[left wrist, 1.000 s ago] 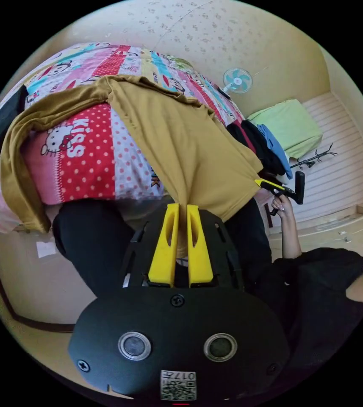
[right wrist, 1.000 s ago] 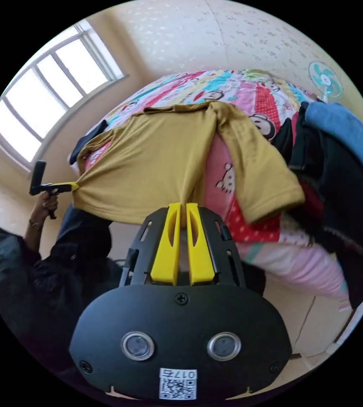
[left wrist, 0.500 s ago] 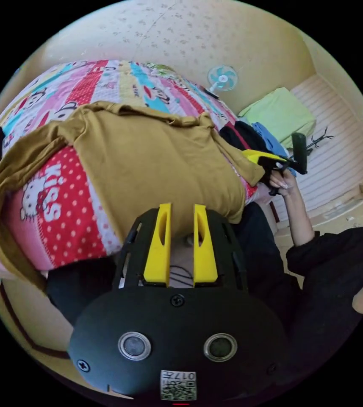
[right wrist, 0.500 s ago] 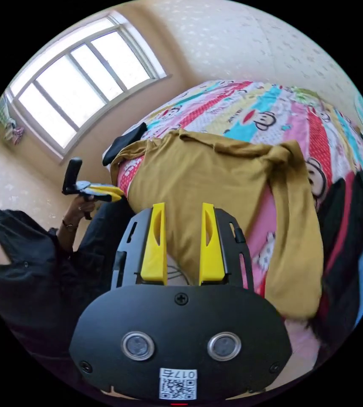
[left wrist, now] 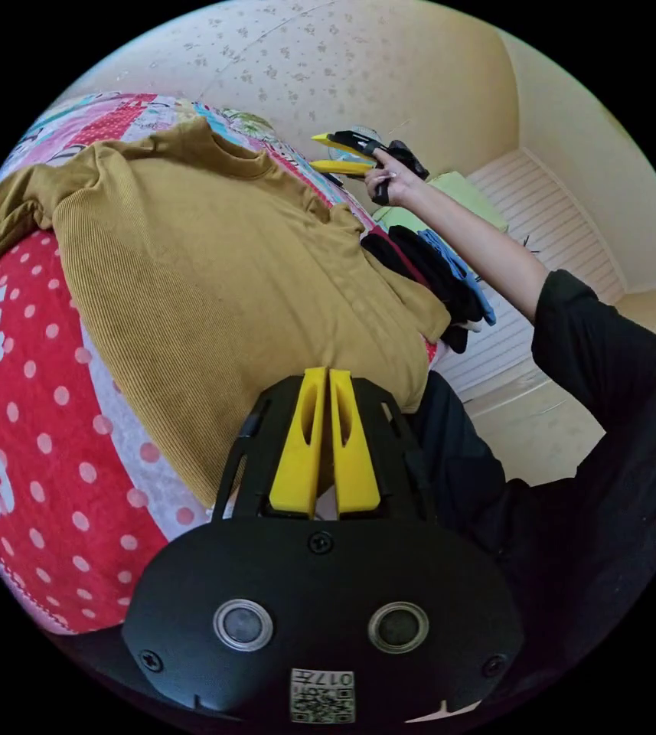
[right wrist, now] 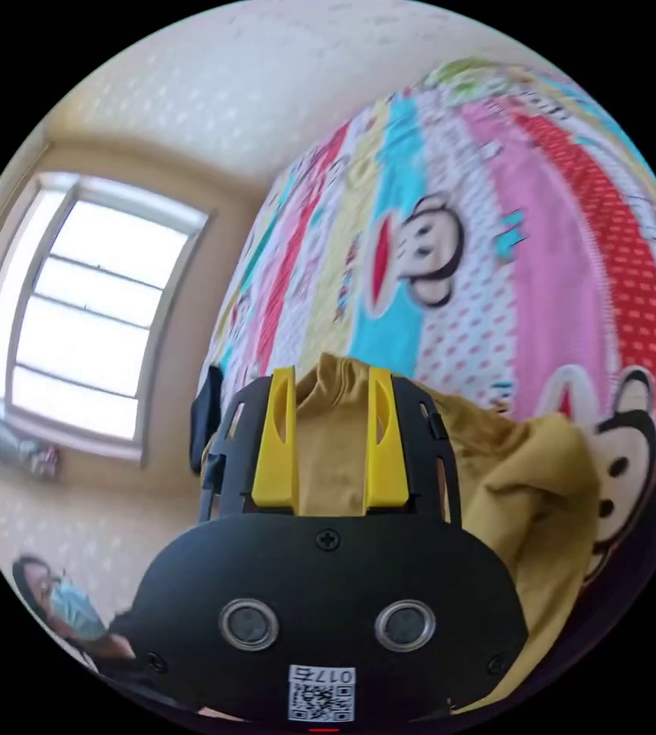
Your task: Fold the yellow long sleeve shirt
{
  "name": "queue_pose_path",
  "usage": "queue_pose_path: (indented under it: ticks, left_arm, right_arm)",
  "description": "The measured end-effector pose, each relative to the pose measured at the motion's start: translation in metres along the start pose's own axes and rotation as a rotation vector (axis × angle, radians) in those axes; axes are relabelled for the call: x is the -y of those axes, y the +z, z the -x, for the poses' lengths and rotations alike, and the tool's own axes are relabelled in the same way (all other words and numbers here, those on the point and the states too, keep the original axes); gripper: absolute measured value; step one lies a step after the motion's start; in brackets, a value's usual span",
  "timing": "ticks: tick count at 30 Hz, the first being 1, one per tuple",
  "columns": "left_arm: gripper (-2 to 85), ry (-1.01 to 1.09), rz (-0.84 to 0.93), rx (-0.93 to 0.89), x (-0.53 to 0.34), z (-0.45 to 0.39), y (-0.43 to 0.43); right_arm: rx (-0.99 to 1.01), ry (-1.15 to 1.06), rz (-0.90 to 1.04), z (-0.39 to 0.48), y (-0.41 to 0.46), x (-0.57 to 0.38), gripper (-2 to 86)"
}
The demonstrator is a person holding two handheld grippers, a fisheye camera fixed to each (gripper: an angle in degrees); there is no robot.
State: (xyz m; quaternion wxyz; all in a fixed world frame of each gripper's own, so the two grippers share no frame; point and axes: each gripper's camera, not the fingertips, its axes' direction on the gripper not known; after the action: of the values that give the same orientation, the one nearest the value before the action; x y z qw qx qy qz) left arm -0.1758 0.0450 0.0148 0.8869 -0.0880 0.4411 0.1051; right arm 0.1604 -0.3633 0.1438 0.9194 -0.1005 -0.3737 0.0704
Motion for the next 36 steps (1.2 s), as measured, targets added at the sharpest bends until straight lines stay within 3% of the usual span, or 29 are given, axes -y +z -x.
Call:
queue_pose_path:
  ticks: [6,9,11,13,15,18,21,26,27,30,32,33,35,36]
  left_arm:
    - [4.3,-0.112,-0.111,0.078,-0.032,-0.001,-0.044]
    - [10.3,-0.284,-0.336,0.278,-0.083,-0.007,-0.124]
    - [12.2,-0.496,-0.529,0.533,-0.144,-0.007,-0.191]
    - [13.4,-0.622,-0.625,0.640,-0.186,0.002,-0.222]
    - [13.4,-0.662,-0.610,0.620,-0.205,0.025,-0.233]
    - [12.2,-0.682,-0.394,0.628,-0.197,0.068,-0.222]
    - [6.2,-0.613,-0.315,0.706,-0.199,0.061,-0.237]
    - [4.0,-0.640,-0.457,1.178,-0.288,0.016,-0.321]
    - [4.1,-0.653,-0.466,1.198,-0.300,0.019,-0.326]
    - [7.7,-0.834,-0.464,0.927,-0.367,0.068,-0.333]
    - [10.6,-1.003,-0.582,0.510,-0.427,0.110,-0.317]
    - [11.7,-1.048,-0.641,0.391,-0.444,0.121,-0.311]
    - [14.4,-1.145,-0.930,-0.133,-0.504,0.160,-0.275]
    - [14.8,-1.163,-1.003,-0.257,-0.515,0.168,-0.264]
  right_arm:
    - [-0.034,-0.345,0.151,0.060,0.047,-0.119,13.7]
    - [-0.116,-0.475,0.171,0.062,0.070,-0.201,13.5]
    - [-0.176,-0.518,0.172,0.050,0.082,-0.243,13.2]
    - [-0.160,-0.556,0.043,0.040,0.073,-0.273,12.7]
    - [-0.154,-0.482,-0.022,0.030,0.060,-0.277,11.3]
    - [-0.089,-0.393,0.044,0.011,0.064,-0.270,10.7]
    - [0.005,-0.304,0.036,-0.013,0.058,-0.268,9.1]
    - [0.143,-0.235,0.022,-0.040,0.050,-0.275,7.7]
    - [0.154,-0.233,0.017,-0.042,0.048,-0.278,7.7]
    - [0.154,-0.238,0.010,-0.044,0.044,-0.284,7.7]
    - [0.150,-0.238,0.014,-0.045,0.043,-0.286,7.7]
    - [0.150,-0.235,0.016,-0.046,0.042,-0.287,7.7]
    - [0.153,-0.232,0.017,-0.048,0.040,-0.289,7.7]
    - [0.154,-0.230,0.017,-0.049,0.038,-0.291,7.7]
